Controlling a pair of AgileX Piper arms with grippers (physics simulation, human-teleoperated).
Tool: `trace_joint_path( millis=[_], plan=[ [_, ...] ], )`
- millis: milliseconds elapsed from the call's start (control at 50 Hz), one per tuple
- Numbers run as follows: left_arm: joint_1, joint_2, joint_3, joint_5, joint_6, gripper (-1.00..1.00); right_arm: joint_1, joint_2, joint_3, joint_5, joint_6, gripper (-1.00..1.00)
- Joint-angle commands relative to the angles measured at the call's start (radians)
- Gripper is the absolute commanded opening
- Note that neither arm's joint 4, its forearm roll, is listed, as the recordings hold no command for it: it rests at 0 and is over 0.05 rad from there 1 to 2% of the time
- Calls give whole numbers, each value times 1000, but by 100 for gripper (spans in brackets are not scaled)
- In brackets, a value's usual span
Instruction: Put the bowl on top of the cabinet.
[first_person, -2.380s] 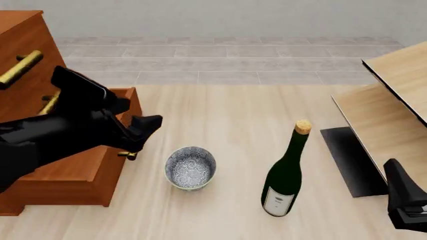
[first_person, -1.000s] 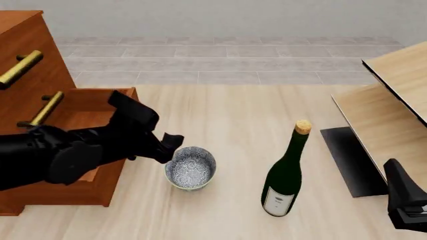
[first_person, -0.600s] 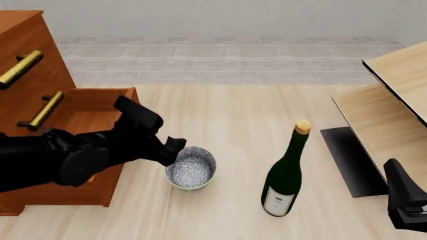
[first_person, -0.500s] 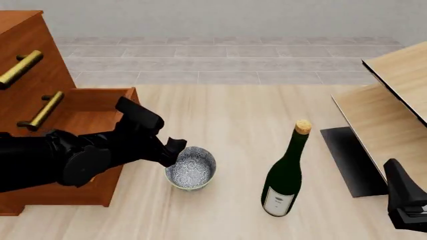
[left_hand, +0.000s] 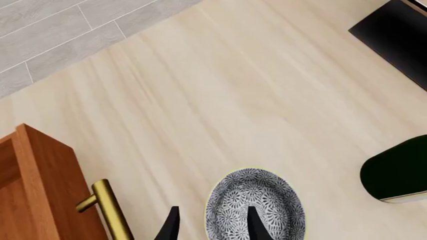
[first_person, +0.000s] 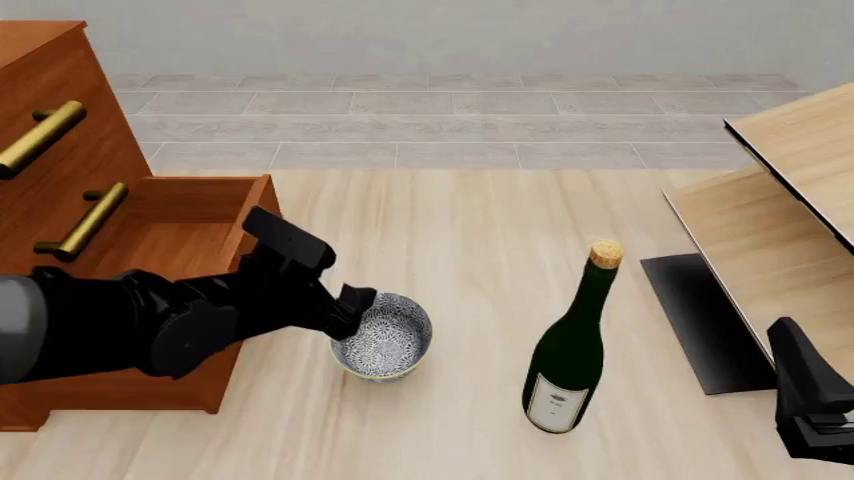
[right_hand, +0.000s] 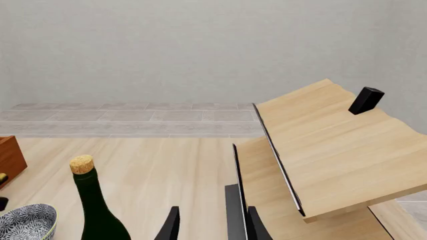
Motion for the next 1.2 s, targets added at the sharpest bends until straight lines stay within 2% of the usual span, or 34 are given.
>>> trace_joint_path(
  millis=[20, 1200],
  plan=[
    [-7, 18, 8, -26, 3, 100, 0, 0, 0, 0, 0, 100],
    [22, 168, -5, -102, 22, 100, 0, 0, 0, 0, 0, 100]
  ],
)
